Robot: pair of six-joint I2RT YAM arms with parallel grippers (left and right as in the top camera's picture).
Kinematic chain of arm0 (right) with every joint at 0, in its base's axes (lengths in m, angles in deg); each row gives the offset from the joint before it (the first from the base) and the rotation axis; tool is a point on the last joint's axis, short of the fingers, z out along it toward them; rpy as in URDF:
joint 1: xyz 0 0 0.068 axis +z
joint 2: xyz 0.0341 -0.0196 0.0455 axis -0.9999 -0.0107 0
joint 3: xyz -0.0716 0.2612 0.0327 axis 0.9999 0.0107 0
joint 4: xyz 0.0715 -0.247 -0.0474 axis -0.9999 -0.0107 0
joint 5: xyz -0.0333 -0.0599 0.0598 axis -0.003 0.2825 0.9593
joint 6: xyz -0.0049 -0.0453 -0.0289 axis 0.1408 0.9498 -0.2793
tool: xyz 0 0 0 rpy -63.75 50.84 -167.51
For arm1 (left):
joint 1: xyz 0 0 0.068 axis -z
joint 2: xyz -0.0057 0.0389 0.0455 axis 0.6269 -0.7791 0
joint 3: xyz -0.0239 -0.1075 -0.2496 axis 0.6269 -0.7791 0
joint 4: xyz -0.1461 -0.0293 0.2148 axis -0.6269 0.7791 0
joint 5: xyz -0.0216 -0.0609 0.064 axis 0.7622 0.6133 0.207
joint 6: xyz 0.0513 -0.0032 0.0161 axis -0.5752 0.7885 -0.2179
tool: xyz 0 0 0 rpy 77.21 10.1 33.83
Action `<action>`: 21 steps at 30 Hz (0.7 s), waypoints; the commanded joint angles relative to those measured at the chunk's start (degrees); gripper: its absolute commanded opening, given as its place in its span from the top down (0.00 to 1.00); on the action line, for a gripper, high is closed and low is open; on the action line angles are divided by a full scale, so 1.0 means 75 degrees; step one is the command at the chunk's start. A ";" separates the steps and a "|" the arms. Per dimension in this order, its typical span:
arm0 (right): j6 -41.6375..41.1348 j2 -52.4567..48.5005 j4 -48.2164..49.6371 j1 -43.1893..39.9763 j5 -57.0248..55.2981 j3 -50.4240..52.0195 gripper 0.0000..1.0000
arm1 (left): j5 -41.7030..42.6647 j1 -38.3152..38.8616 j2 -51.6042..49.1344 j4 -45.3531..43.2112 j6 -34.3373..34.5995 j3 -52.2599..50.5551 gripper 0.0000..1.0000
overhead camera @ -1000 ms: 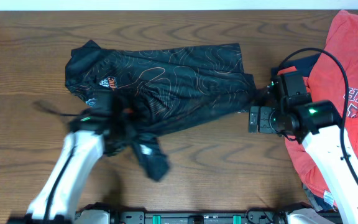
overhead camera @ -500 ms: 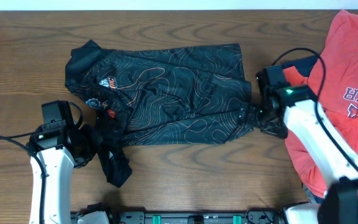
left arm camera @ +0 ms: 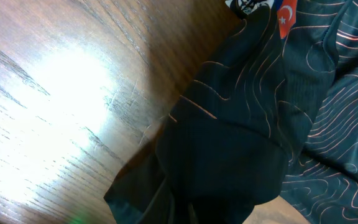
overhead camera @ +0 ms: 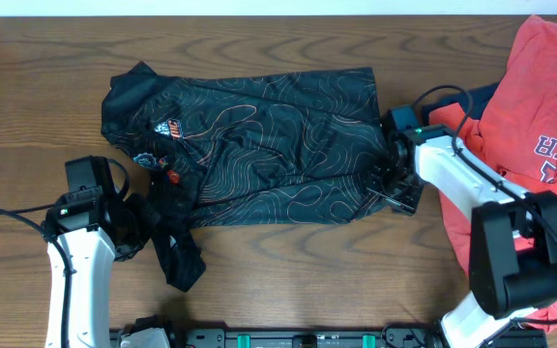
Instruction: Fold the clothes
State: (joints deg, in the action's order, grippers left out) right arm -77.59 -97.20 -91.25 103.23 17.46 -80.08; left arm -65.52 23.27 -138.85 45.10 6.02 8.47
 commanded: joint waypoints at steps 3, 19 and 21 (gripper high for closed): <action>-0.0245 -0.0309 0.0079 0.0064 0.0236 -0.0035 0.31 | -0.0047 -0.0032 -0.0044 0.0050 -0.0079 -0.0003 0.94; -0.0047 0.0195 -0.1236 -0.0388 -0.0204 -0.0041 0.99 | 0.0737 -0.0032 0.0117 0.0627 -0.0813 0.0283 0.94; 0.0207 0.0731 -0.1399 -0.0629 -0.0201 -0.0041 0.99 | 0.0793 -0.0032 0.0280 0.1040 -0.0973 0.0641 0.94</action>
State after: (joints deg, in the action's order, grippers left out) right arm -78.29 -97.53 -100.94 101.18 17.85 -80.02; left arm -62.17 23.27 -138.55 51.04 2.39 9.19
